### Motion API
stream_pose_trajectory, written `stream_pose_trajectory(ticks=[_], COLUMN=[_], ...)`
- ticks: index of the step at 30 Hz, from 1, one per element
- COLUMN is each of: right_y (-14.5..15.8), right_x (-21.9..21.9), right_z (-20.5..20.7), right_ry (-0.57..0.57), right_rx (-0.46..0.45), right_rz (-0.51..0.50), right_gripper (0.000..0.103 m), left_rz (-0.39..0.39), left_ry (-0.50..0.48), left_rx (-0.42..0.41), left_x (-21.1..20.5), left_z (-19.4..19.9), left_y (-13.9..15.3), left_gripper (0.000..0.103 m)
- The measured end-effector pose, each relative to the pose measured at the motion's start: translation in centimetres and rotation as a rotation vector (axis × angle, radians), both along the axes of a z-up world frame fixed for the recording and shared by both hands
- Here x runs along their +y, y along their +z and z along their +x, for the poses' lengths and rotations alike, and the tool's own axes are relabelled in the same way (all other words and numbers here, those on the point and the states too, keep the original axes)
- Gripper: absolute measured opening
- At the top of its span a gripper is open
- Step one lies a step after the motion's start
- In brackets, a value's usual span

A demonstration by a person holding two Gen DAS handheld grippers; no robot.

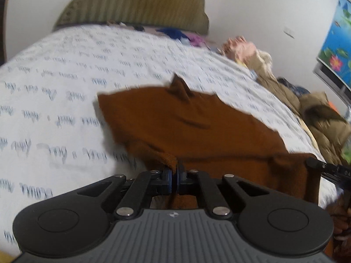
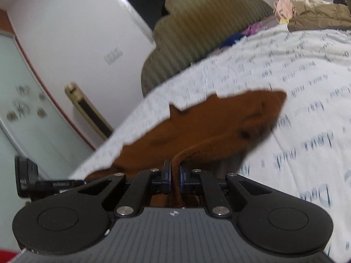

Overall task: Fold small clothes
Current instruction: 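Grasp the brown sweater hem with both grippers and lift it, then carry the held hem over the sweater body toward the collar with both grippers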

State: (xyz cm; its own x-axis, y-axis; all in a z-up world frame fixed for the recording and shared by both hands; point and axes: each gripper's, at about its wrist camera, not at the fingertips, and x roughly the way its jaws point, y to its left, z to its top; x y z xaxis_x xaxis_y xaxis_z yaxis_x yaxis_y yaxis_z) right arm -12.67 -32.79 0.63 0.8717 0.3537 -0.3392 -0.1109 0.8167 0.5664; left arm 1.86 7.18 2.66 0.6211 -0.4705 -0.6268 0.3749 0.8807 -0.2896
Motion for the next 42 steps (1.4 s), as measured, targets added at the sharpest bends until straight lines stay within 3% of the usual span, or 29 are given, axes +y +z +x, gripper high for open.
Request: stream_pose_trajectory(ticks=[3, 5, 8, 10, 11, 12, 13, 15, 17, 21, 22, 23, 24, 25, 26, 29, 33, 37, 39, 42], right_y=[0.0, -0.9, -2.6, -3.6, -4.0, -4.4, -4.6, -5.2, -5.6, -5.6, -5.5, -5.4, -5.3, -5.3, -5.3, -4.3, -1.3, 1.7, 2.4, 2.6], right_x=[-0.9, -1.3, -1.1, -1.1, -1.2, -1.4, -1.5, -2.0, -2.3, -0.4, 0.6, 1.6, 2.6, 3.2, 3.5, 4.3, 3.6, 1.6, 0.2, -1.1], right_z=[2.0, 3.3, 3.8, 3.1, 2.4, 1.6, 1.0, -0.7, -2.3, -4.1, -4.3, -4.5, -4.5, -4.4, -4.2, -4.3, -5.6, -6.0, -4.9, -2.4], right_ry=[-0.072, -0.120, -0.133, -0.104, -0.094, -0.084, -0.073, -0.048, -0.013, 0.141, 0.172, 0.195, 0.219, 0.236, 0.247, 0.281, 0.350, 0.336, 0.297, 0.178], right_rx=[0.011, 0.061, 0.139, 0.157, 0.160, 0.166, 0.173, 0.191, 0.200, 0.206, 0.206, 0.204, 0.212, 0.223, 0.230, 0.189, 0.065, -0.079, -0.115, -0.100], right_rz=[-0.030, -0.056, -0.084, -0.056, -0.041, -0.027, -0.015, 0.021, 0.049, -0.002, -0.040, -0.083, -0.111, -0.111, -0.092, -0.088, 0.015, 0.136, 0.186, 0.120], right_gripper=[0.012, 0.013, 0.025, 0.062, 0.071, 0.081, 0.081, 0.081, 0.081, 0.082, 0.079, 0.074, 0.054, 0.022, 0.015, 0.015, 0.015, 0.015, 0.015, 0.015], left_rz=[0.064, 0.108, 0.084, 0.056, 0.045, 0.036, 0.031, 0.006, -0.022, -0.013, 0.027, 0.079, 0.113, 0.112, 0.089, 0.023, -0.082, -0.188, -0.189, -0.128], left_ry=[0.072, 0.100, 0.098, 0.082, 0.076, 0.068, 0.063, 0.061, 0.048, -0.098, -0.125, -0.146, -0.154, -0.167, -0.188, -0.243, -0.277, -0.243, -0.199, -0.105], left_rx=[-0.032, -0.006, 0.066, 0.084, 0.089, 0.095, 0.101, 0.100, 0.089, 0.102, 0.078, 0.063, 0.063, 0.070, 0.080, 0.059, -0.002, -0.028, -0.044, -0.089], left_x=[-0.7, -0.9, -0.1, 0.9, 1.5, 2.1, 2.7, 3.9, 4.9, 4.1, 3.3, 2.5, 1.9, 1.7, 1.6, 2.0, 3.3, 4.1, 3.8, 2.4], left_z=[2.2, 3.4, 3.7, 3.0, 2.5, 2.0, 1.5, 0.5, -0.7, -3.2, -4.0, -4.8, -5.2, -5.4, -5.5, -6.4, -7.3, -5.5, -4.0, -1.6], left_y=[-0.6, -1.9, -3.7, -4.3, -4.5, -4.7, -4.9, -5.3, -5.4, -5.8, -5.7, -5.6, -5.5, -5.2, -4.9, -2.8, 0.5, 2.5, 2.7, 2.3], left_gripper=[0.004, 0.005, 0.005, 0.008, 0.012, 0.022, 0.031, 0.075, 0.079, 0.074, 0.061, 0.025, 0.013, 0.010, 0.009, 0.009, 0.009, 0.009, 0.009, 0.009])
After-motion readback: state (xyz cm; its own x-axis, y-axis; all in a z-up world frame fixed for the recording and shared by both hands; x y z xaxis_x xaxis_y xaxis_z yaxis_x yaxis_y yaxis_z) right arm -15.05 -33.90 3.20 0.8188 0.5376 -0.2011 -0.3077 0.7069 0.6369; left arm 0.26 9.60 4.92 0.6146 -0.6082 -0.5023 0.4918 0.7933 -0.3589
